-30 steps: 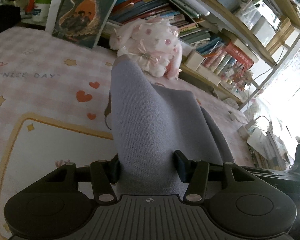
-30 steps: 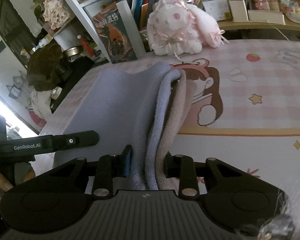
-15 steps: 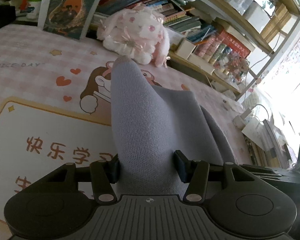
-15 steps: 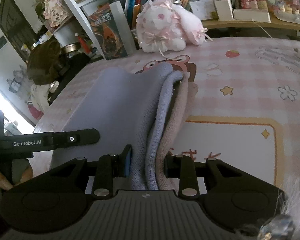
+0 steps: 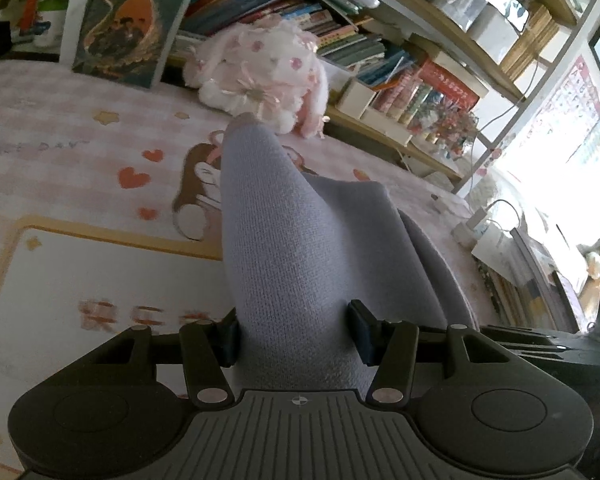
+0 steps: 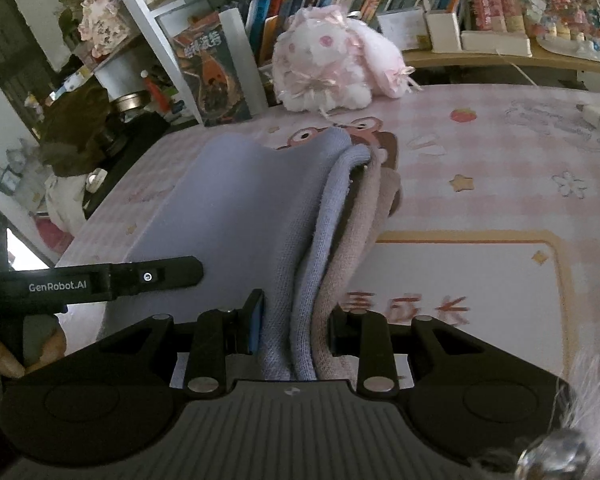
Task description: Fold clothes
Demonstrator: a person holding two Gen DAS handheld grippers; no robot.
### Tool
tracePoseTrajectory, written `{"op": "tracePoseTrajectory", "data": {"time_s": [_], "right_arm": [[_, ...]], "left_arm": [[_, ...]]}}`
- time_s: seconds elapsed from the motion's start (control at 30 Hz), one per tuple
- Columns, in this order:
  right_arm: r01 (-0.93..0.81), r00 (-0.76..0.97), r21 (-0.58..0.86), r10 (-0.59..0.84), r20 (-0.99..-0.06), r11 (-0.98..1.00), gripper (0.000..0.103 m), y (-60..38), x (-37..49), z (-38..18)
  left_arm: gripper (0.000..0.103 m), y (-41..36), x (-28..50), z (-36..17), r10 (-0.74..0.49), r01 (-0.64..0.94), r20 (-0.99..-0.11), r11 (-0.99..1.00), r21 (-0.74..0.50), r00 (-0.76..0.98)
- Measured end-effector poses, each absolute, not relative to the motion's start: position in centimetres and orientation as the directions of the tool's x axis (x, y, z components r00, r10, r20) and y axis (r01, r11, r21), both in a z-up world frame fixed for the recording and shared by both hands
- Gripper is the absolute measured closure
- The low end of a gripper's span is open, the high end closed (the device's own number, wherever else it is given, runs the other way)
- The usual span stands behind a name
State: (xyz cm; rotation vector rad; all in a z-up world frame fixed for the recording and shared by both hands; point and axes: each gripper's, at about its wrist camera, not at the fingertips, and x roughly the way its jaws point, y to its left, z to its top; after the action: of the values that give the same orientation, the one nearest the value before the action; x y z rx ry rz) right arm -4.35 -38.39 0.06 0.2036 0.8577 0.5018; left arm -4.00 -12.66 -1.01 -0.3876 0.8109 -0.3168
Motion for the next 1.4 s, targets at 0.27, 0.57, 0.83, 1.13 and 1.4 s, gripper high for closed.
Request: {"op": "tracePoseTrajectory", "data": {"time_s": [0.27,0.57,0.83,1.13,1.4], "right_arm": [[-0.329,0.574,0.353,0.483,-0.662,0.876,0.076,-30.8,-5.1,0.5],[-0.312,0.582,0.354,0.472,-0.662,0.881,0.076,-23.7,-4.8,-0.3],[-0.305,0.591,0.34,0.457,-0.665,0.89,0.076,-20.7,-1.4,-0.2],[-0.304,0.607,0.304,0.43,-0.668,0.903,0.076,-19.8,7.3,-0.4],[-0.314,0.615,0.28,0.42,-0.668,0.907,0.076,-19.0,13.5,-1.0]], "left_arm": [[0.051,-5.5,-4.1,-0.9,-0.438,0.159,-0.627,0.878,-0.451,0.644],[0.051,1.0,-3.3,-1.8,-0.453,0.169,-0.628,0.872,-0.459,0.633],[0.051,4.7,0.4,-2.3,-0.482,0.149,-0.601,0.843,-0.517,0.637],[0.052,6.0,8.5,-2.6,-0.473,0.119,-0.585,0.833,-0.541,0.659],[0.051,7.1,13.8,-3.4,-0.444,0.084,-0.581,0.837,-0.54,0.682]]}}
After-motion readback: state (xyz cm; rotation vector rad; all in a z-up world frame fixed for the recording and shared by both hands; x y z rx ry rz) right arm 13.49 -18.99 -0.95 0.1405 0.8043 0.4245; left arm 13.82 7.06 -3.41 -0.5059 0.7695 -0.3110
